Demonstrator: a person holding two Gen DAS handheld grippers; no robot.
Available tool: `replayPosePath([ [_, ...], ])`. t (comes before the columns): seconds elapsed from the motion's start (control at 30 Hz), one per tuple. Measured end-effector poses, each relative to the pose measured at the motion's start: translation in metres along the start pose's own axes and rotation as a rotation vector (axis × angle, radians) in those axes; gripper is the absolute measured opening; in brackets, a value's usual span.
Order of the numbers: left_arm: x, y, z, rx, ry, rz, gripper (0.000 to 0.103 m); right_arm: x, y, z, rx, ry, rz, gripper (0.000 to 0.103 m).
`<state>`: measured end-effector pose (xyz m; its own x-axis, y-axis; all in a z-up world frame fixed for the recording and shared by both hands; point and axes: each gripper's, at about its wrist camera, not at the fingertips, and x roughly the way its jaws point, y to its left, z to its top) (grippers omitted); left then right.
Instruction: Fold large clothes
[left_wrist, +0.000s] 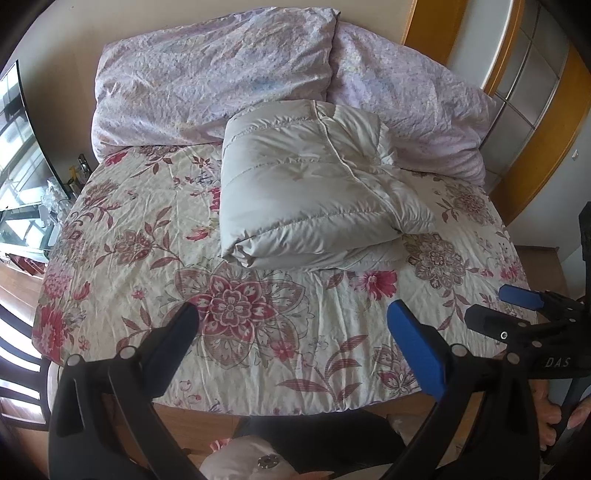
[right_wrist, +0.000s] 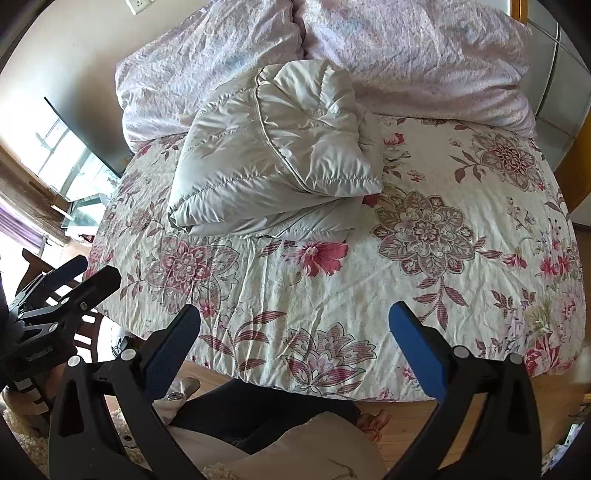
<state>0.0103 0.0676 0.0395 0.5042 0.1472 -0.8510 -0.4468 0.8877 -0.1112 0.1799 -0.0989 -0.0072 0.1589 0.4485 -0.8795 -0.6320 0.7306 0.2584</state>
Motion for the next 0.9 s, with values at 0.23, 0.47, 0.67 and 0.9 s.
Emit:
replayPosePath([
  [0.23,-0.0002,0.0001,-0.0006,-0.002,0.003,0.001,0.101,-0.0004,0.0013,0.0016,-0.001,-0.001,0.007,0.102],
  [0.47,0.0029,0.0024,-0.0008,-0.009,0.014,-0.003,0.101,0.0,0.0009,0.0019,-0.001,0.001,0.006,0.102],
  [0.67,0.0032,0.0029,-0.0006,-0.008,0.013,-0.004,0.101,0.0008,0.0002,0.0022,0.001,-0.002,0.004,0.102],
  [0.9,0.006,0.0025,-0.0007,-0.006,0.019,-0.007,0.101,0.0012,-0.0005,0.0028,0.0,-0.003,0.001,0.102],
])
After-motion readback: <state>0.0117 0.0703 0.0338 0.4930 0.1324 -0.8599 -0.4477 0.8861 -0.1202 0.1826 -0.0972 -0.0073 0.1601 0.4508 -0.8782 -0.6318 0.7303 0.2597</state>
